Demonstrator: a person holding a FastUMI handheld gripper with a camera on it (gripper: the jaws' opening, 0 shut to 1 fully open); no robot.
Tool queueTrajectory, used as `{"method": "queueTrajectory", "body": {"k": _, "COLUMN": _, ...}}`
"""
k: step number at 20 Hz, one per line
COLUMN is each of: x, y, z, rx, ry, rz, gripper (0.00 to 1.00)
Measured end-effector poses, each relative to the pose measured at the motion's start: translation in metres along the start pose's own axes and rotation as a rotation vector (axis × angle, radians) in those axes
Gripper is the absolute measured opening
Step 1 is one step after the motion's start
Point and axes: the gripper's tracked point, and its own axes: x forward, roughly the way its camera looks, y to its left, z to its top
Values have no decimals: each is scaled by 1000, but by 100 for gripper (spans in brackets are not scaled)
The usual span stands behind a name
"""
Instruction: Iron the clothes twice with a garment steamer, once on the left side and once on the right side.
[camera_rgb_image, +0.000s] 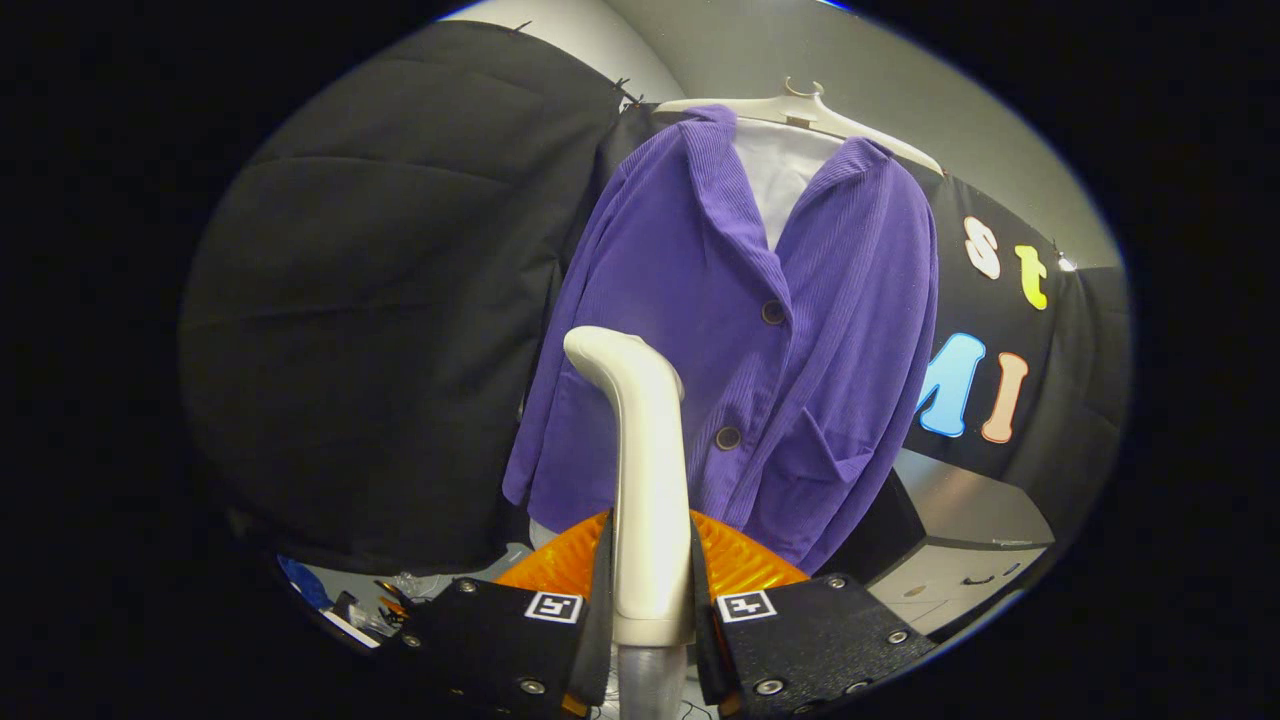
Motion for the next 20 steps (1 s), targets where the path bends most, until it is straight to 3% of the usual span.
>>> {"method": "queueTrajectory", "body": {"k": 13, "x": -3, "y": 21, "z": -116, "rx": 25, "ry": 233, "rz": 86, "gripper": 35}}
{"method": "queueTrajectory", "body": {"k": 20, "x": -47, "y": -18, "z": -133, "rx": 132, "ry": 228, "rz": 101, "gripper": 35}}
